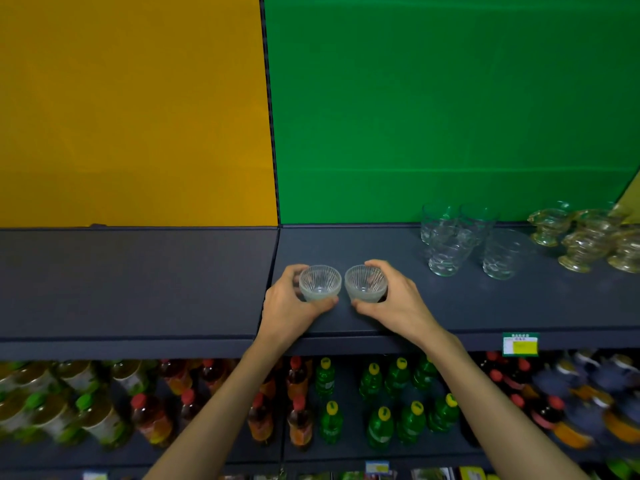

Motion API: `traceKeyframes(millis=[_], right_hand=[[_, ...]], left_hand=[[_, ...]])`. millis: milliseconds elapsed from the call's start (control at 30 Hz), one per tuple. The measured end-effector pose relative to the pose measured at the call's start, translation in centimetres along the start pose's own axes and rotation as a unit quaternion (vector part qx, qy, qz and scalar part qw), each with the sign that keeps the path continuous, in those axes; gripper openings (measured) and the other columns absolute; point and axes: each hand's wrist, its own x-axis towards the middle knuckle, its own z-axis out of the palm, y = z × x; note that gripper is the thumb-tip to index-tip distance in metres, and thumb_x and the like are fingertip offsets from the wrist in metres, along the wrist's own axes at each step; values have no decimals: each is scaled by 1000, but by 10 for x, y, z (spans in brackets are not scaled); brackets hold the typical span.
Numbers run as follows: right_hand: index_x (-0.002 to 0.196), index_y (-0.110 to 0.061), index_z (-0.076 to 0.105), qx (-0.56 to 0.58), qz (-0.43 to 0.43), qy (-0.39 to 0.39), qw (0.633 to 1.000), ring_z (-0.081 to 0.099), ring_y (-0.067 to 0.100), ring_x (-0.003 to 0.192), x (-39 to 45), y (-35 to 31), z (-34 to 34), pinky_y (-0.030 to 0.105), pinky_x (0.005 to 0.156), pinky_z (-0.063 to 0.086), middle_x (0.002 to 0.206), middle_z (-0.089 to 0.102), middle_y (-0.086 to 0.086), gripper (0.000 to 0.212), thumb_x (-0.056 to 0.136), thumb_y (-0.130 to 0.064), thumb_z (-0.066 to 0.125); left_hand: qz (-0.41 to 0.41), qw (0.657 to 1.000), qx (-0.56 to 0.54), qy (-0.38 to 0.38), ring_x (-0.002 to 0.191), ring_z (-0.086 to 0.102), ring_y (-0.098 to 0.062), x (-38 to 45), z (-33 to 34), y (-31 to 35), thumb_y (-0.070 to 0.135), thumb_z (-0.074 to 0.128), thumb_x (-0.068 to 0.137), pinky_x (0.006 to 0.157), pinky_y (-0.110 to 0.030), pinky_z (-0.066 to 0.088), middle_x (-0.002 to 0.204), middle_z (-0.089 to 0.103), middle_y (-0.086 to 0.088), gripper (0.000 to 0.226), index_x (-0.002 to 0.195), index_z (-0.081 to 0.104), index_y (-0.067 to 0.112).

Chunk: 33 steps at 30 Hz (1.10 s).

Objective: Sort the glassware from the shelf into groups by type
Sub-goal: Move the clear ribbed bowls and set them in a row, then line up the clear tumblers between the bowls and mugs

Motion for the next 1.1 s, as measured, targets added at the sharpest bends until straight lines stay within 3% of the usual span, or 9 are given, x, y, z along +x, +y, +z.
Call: traceKeyframes(millis=[200, 333, 433, 500, 700, 800, 1100], right_hand=[[141, -32, 43, -17, -1, -34, 999, 48, 17, 129, 0, -1, -8, 35, 106, 41, 139, 53, -3, 91, 63, -47, 86], [143, -35, 41, -20, -2, -29, 999, 52, 15, 124, -7, -6, -23, 40, 105, 44, 136, 52, -5, 98, 59, -61, 83], [142, -35, 43, -16, -11, -30, 999, 56, 8, 115, -14, -13, -39, 35, 99, 47, 132, 52, -10, 93, 63, -60, 84], [139, -35, 47, -14, -20, -18, 1000, 55, 7, 114, -18, -18, -54, 33, 96, 47, 131, 52, -12, 83, 68, -61, 81], [129, -27, 58, -91, -41, 56, 993, 59, 13, 115, -28, -7, -106, 37, 97, 46, 125, 57, -5, 42, 91, -42, 66], [129, -26, 58, -145, -31, 71, 986, 60, 17, 112, -30, 12, -130, 36, 93, 45, 122, 58, -3, 42, 88, -37, 66], [130, -31, 54, -236, -19, 73, 969, 59, 25, 114, -31, 76, -215, 43, 90, 50, 130, 54, -3, 48, 85, -47, 60]], left_hand=[[-11, 999, 1, -38, 105, 61, -4, -1, -11, 3, 63, 83, 65, 96, -32, 51, 127, 58, 10, 100, 147, 40, 25], [37, 995, 85, -33, 125, 55, -16, 2, -30, 13, 78, 59, 75, 104, -44, 46, 141, 55, 5, 83, 143, 49, 32], [109, 969, 217, -37, 129, 53, -20, 7, -36, 31, 70, 55, 85, 100, -42, 44, 143, 54, 8, 64, 136, 56, 32], [157, 945, 282, -43, 125, 55, -22, 10, -32, 47, 71, 50, 84, 99, -41, 43, 141, 56, 7, 65, 135, 58, 31], [231, 908, 343, -61, 126, 53, -25, 7, 4, 99, 71, 45, 85, 99, -42, 41, 141, 56, 2, 67, 135, 59, 28], [246, 902, 348, -65, 128, 52, -26, 5, 30, 121, 67, 49, 89, 101, -42, 40, 142, 55, 1, 62, 136, 58, 28], [246, 876, 411, -49, 125, 54, -28, -15, 126, 187, 68, 45, 87, 101, -43, 39, 139, 57, -2, 66, 138, 55, 27]])
